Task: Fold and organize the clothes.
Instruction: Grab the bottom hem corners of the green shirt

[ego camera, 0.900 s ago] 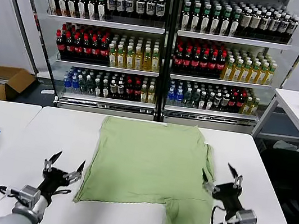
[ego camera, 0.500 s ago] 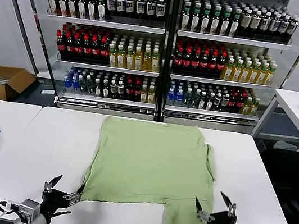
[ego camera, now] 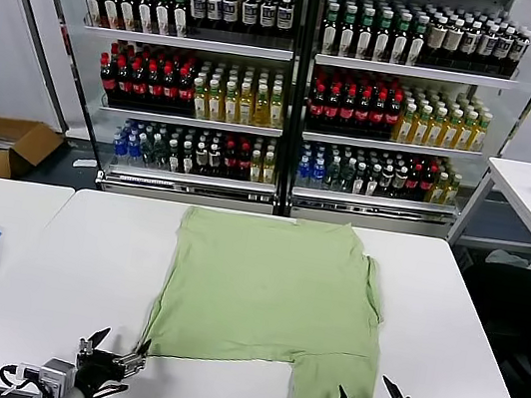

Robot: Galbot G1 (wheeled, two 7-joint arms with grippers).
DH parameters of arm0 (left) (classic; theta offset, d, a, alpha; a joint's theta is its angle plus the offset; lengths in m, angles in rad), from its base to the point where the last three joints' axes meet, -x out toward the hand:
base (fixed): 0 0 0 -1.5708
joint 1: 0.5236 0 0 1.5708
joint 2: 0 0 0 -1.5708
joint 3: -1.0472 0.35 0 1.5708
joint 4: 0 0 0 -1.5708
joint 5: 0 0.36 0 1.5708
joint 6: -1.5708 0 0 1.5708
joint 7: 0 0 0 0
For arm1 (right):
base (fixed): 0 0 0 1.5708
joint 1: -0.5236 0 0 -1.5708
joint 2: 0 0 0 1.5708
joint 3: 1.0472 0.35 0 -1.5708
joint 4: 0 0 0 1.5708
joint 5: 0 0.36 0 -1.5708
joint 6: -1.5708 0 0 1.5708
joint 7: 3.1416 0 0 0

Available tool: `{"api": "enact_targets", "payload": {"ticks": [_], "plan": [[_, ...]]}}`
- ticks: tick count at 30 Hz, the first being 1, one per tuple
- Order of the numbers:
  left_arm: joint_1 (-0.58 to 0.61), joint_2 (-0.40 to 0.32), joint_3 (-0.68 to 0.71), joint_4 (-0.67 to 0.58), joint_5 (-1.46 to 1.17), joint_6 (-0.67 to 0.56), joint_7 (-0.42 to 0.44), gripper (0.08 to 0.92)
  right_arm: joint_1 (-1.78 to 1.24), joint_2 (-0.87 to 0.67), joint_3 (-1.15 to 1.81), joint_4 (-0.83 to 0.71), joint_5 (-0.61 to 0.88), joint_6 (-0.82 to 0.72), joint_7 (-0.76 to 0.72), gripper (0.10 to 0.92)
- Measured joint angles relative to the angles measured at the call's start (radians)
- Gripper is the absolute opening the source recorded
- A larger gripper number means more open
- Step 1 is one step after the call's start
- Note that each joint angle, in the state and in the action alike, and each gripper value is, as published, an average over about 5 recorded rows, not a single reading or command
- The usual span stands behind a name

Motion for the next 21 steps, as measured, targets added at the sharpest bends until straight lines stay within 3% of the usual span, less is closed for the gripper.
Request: {"api": "enact_targets", "payload": {"ticks": [6, 21], "plan": [[-0.006, -0.004, 0.006, 0.006, -0.002, 0.019, -0.012, 0.611, 0.000, 0.001, -0.018, -0.014, 0.012, 0.002, 0.011, 0.788], [-0.004, -0.023, 0.029, 0.019, 0.014, 0.027, -0.017, 0.178, 0.018, 0.001, -0.055, -0.031, 0.079, -0.011, 0.020, 0.360]]}}
